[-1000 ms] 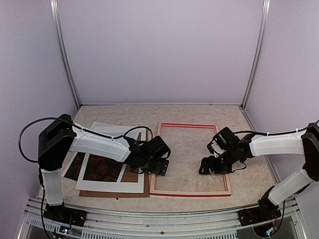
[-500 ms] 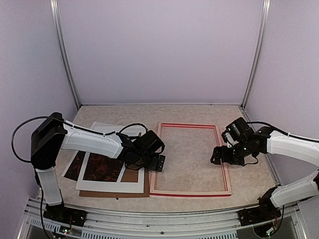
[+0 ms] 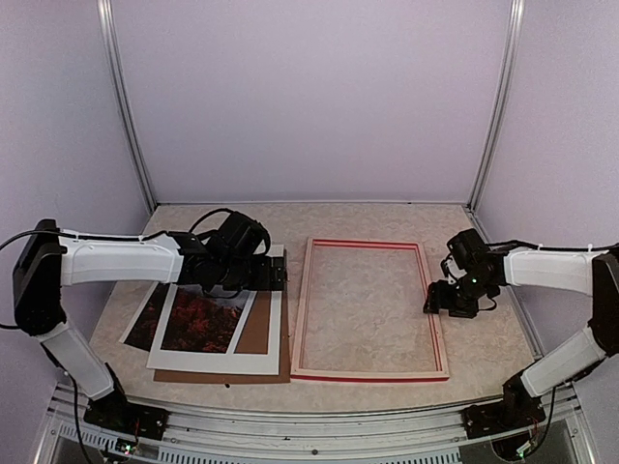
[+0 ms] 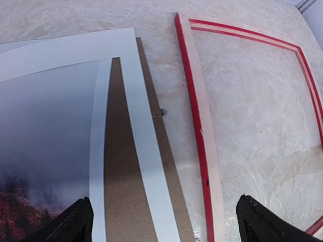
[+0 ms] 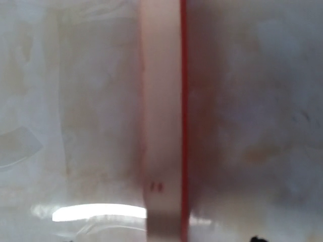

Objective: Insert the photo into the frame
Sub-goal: Move the frame body to the center of the board, then pick up the mat board from the photo.

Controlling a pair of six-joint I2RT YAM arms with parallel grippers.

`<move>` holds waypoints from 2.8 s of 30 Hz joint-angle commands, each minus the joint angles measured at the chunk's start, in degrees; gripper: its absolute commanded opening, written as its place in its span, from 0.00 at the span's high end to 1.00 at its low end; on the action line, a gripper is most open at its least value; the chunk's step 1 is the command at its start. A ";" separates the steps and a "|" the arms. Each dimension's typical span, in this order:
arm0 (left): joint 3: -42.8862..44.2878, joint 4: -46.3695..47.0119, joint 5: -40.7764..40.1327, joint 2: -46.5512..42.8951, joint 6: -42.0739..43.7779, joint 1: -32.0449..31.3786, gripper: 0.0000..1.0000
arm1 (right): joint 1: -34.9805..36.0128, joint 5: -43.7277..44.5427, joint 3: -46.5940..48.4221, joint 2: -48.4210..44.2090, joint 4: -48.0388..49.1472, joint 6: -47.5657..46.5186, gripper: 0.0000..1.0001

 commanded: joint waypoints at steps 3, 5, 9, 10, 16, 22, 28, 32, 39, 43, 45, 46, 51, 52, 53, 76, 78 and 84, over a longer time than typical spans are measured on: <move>-2.50 -1.32 -2.28 -3.09 0.93 4.30 0.02 | -3.18 -3.02 2.21 6.05 6.97 -4.09 0.32; -3.00 -1.63 -2.85 -4.08 1.24 5.36 0.02 | -4.16 -3.45 2.64 7.42 7.69 -4.64 0.36; -3.66 -3.28 -4.28 -5.44 1.89 8.15 0.02 | -6.46 -3.75 3.10 8.89 8.58 -5.86 0.48; -3.82 -3.75 -4.46 -5.56 2.04 8.96 0.02 | -7.23 -3.84 3.34 9.16 8.59 -6.20 0.50; -5.03 -5.28 -4.00 -7.03 2.80 14.40 0.02 | -12.53 -3.79 4.60 10.37 8.44 -8.42 0.58; -7.04 -5.66 -3.26 -8.22 3.45 18.37 0.02 | -16.16 -2.81 6.30 10.62 7.98 -9.67 0.60; -8.96 -7.00 0.30 -7.90 4.55 23.77 0.01 | -14.73 -3.35 9.92 6.85 8.03 -10.68 0.34; -10.06 -7.42 3.22 -7.57 4.94 27.24 0.01 | -8.70 -2.58 13.16 5.15 7.06 -9.74 0.24; -12.10 -6.61 7.44 -6.71 3.84 32.10 0.01 | 8.75 -4.87 21.03 10.06 9.35 -3.71 0.22; -13.73 -6.11 8.22 -7.86 3.17 35.04 0.01 | 18.07 -6.68 27.97 17.47 12.52 -1.09 0.22; -14.30 -6.09 8.81 -8.64 3.16 37.00 0.01 | 22.31 -7.77 32.69 22.27 13.75 0.11 0.23; -14.35 -6.23 9.08 -8.73 3.21 37.78 0.01 | 24.01 -8.31 35.07 24.94 13.99 0.42 0.23; -13.07 -7.94 9.77 -7.87 4.90 41.46 0.04 | 29.84 -10.10 48.11 38.18 11.96 1.50 0.25; -12.23 -8.84 9.57 -7.36 5.75 41.97 0.05 | 30.62 -10.42 50.54 40.52 11.40 1.61 0.25; -11.45 -9.52 9.24 -7.05 6.80 42.37 0.05 | 31.18 -10.48 52.69 42.66 10.73 1.98 0.25; -8.85 -9.39 18.54 3.13 14.19 45.87 0.32 | 33.43 -14.87 60.20 56.50 11.14 5.21 0.32; -9.34 -8.98 20.34 2.80 14.19 45.85 0.36 | 33.43 -14.97 60.05 56.89 11.14 5.31 0.33; -10.48 -7.65 24.01 1.38 14.19 45.83 0.46 | 33.41 -14.81 59.60 57.21 11.51 5.79 0.34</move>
